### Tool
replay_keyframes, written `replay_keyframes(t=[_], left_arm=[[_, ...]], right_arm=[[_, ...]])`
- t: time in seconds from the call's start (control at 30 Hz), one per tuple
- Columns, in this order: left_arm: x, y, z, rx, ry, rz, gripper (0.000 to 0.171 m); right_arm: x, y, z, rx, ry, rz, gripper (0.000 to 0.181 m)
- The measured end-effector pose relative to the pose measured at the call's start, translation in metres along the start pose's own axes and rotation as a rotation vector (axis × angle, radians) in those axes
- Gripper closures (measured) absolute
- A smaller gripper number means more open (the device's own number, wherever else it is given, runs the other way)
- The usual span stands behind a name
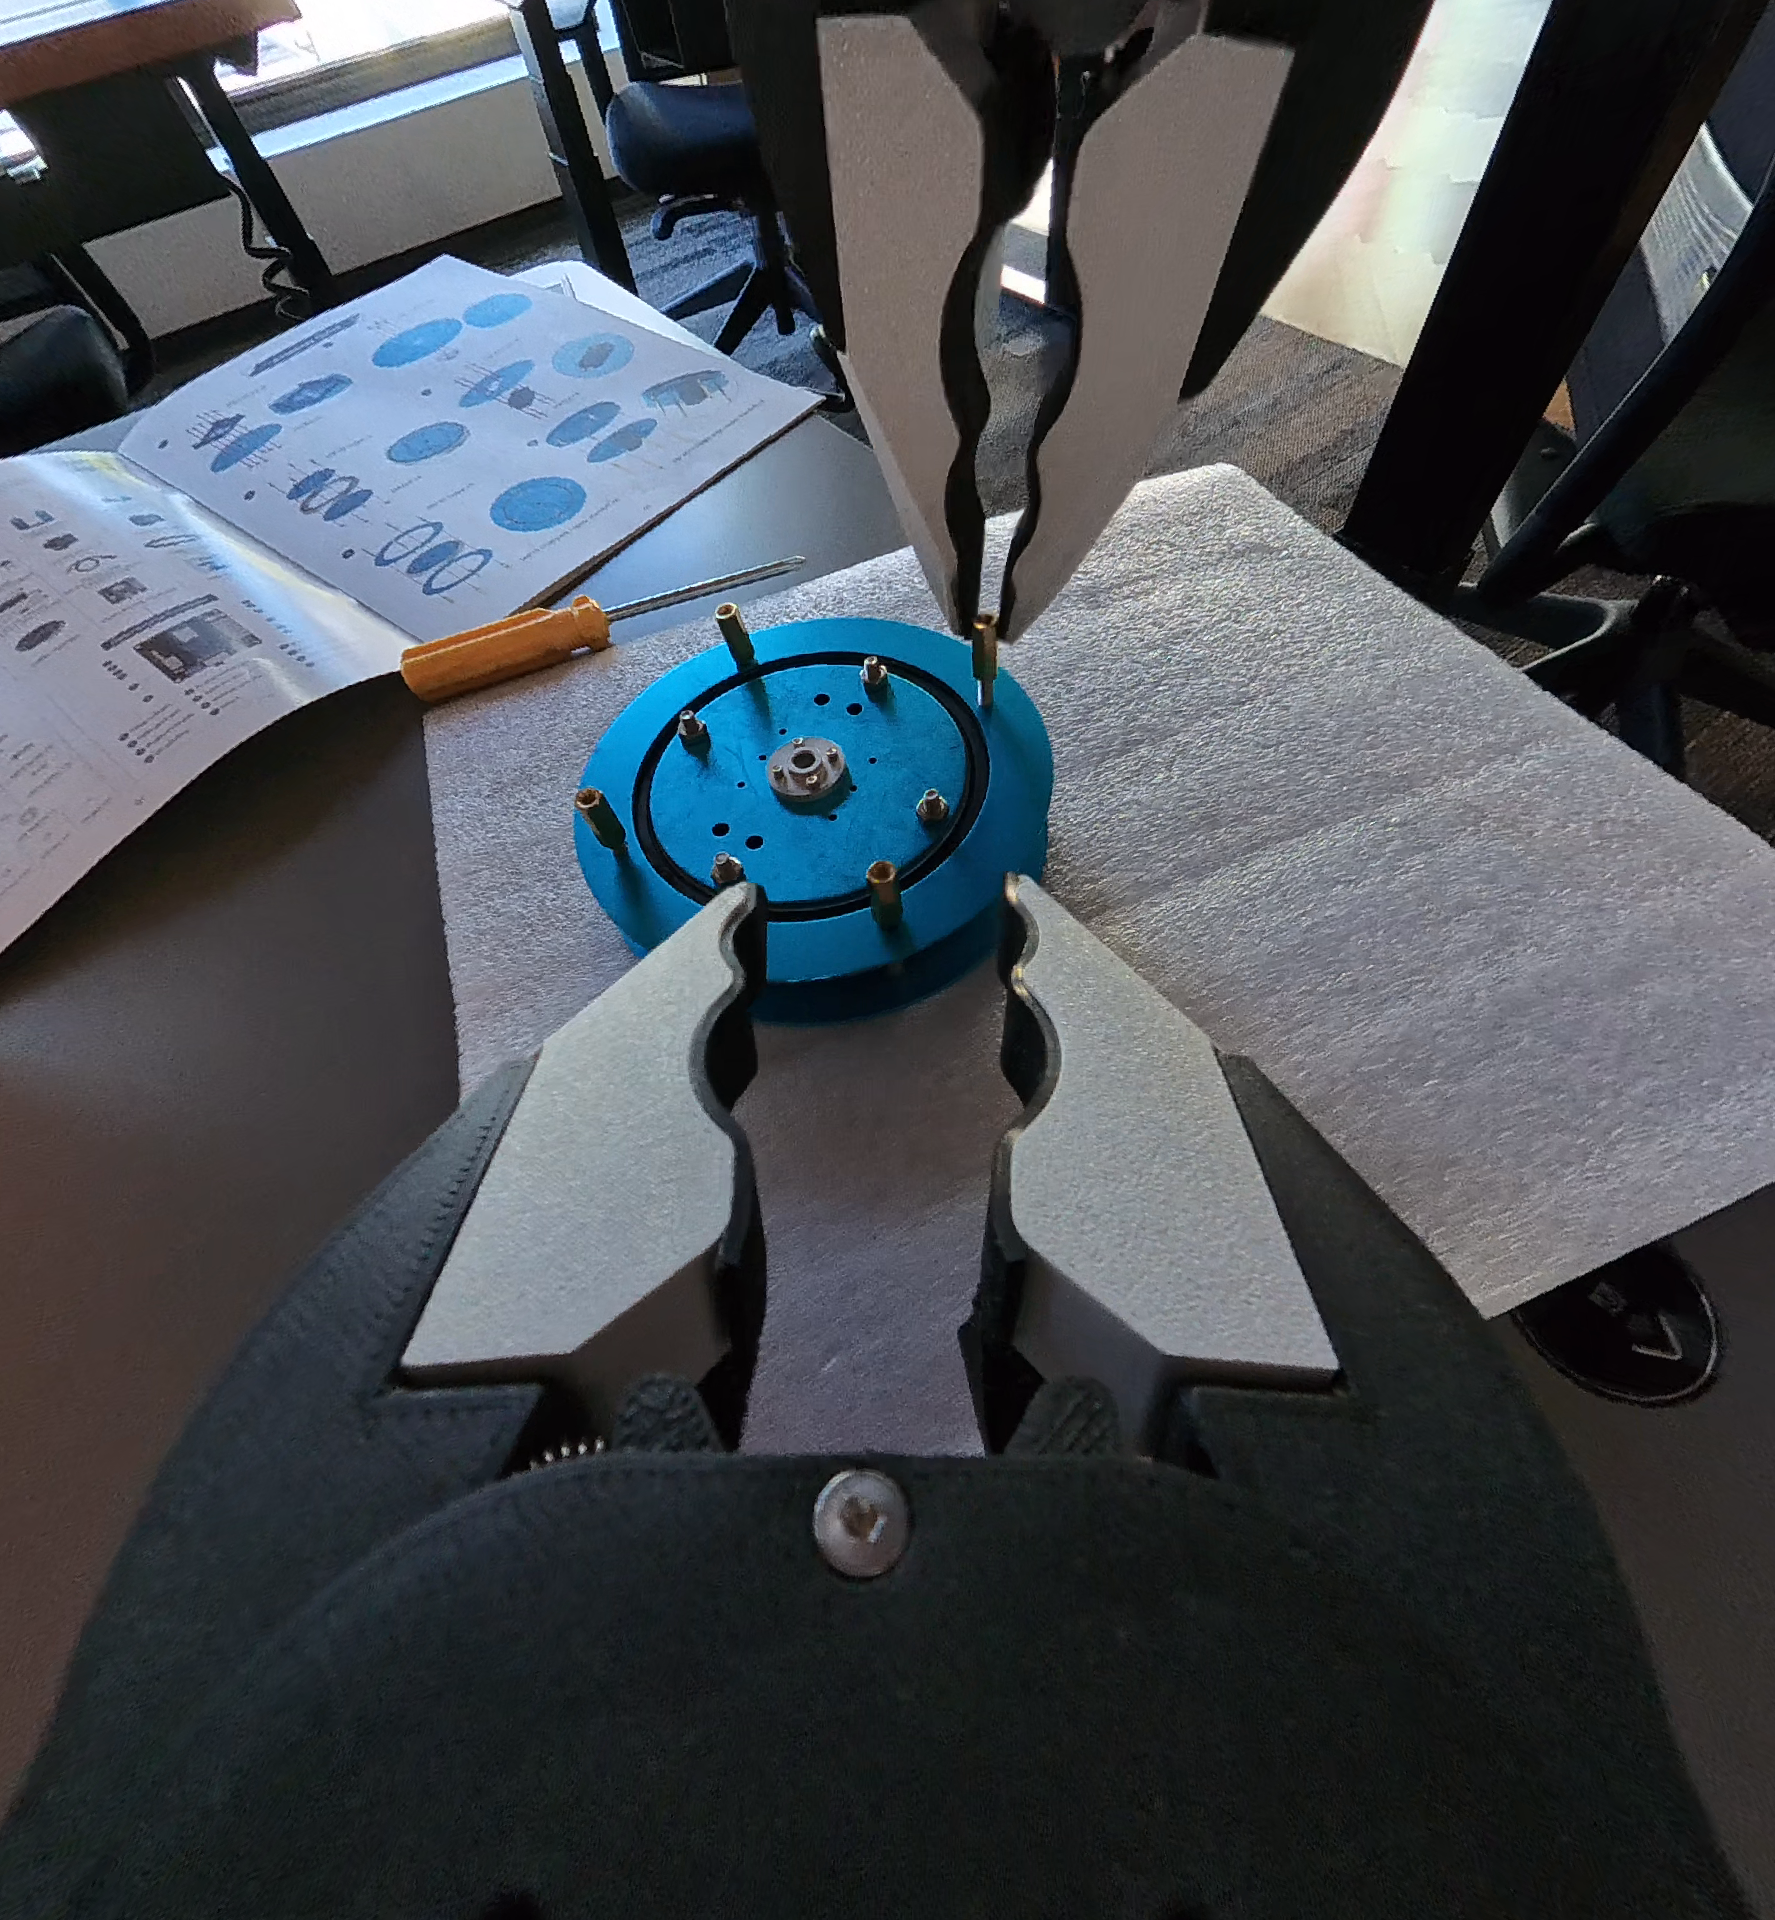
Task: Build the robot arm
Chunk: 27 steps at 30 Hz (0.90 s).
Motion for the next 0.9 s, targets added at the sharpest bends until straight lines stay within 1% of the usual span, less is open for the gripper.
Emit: replay_keyframes(t=[0.2,0.33,0.43,0.47,0.5,0.57,0.63,0.73,0.83,0.9], left_arm=[[-0.01,0.007,0.008,0.023,0.004,-0.001,0.133],[-0.023,0.026,0.019,-0.02,0.013,-0.025,0.137],[-0.035,0.035,0.02,-0.062,-0.014,-0.015,0.144],[-0.039,0.036,0.019,-0.064,-0.025,-0.022,0.145],[-0.043,0.037,0.018,-0.061,-0.033,-0.024,0.146],[-0.049,0.036,0.015,-0.042,-0.05,-0.008,0.148],[-0.051,0.034,0.014,-0.029,-0.065,0.021,0.152],[-0.052,0.033,0.014,-0.025,-0.072,0.031,0.159],[-0.055,0.034,0.013,-0.028,-0.099,0.031,0.159],[-0.056,0.032,0.012,-0.011,-0.106,0.027,0.163]], right_arm=[[0.0,0.002,0.003,-0.316,-0.037,0.04,0.176],[0.0,0.002,0.002,-0.418,-0.028,0.048,0.176],[0.002,0.003,-0.001,-0.363,0.011,0.043,0.174],[0.004,0.003,-0.002,-0.316,0.026,0.041,0.163],[0.005,0.0,-0.002,-0.237,0.053,0.053,0.157],[0.008,-0.004,-0.003,-0.071,0.102,0.02,0.162],[0.008,-0.006,-0.004,0.025,0.126,-0.004,0.17],[0.005,-0.005,-0.002,0.04,0.116,-0.007,0.172],[0.001,-0.004,-0.004,0.029,0.081,-0.012,0.177],[0.001,-0.003,-0.004,-0.003,0.068,-0.013,0.178]])
Point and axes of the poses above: each gripper's, where its closed fingertips meet, x back along the fingers, z out of its top, y = z × x across the jaws, the point moved 9 cm from there along x, back along the fingers, and after that the axes turned 2 degrees about y, right-handed, at the moved point
